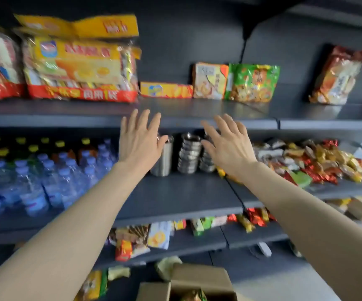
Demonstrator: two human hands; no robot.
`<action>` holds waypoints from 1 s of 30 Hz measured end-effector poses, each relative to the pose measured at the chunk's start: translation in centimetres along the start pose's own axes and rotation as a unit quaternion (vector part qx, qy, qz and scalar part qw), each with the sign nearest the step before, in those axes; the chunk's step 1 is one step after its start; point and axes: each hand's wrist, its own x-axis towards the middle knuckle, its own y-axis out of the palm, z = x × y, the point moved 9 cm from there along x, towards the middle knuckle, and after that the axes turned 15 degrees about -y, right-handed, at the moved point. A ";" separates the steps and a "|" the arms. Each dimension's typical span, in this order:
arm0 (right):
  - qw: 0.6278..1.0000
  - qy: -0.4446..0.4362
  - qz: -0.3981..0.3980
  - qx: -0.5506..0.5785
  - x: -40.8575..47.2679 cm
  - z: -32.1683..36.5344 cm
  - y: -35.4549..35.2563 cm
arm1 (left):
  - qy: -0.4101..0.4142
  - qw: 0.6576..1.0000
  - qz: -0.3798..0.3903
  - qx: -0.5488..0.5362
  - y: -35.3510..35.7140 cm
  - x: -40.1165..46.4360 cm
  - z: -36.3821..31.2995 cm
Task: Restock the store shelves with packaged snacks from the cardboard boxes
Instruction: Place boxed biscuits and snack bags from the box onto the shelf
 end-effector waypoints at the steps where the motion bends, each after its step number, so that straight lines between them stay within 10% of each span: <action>1: 1.000 0.011 0.014 0.004 -2.3 -0.2 0.7 | 0.004 1.000 0.008 -0.012 1.0 -1.8 -0.8; 12: 0.967 0.101 0.185 0.140 -29.0 6.5 17.3 | 0.054 0.970 0.233 -0.039 18.6 -25.9 -3.2; 30: 0.796 0.282 0.457 0.279 -61.6 24.4 39.8 | 0.069 0.857 0.511 -0.010 40.9 -60.3 3.6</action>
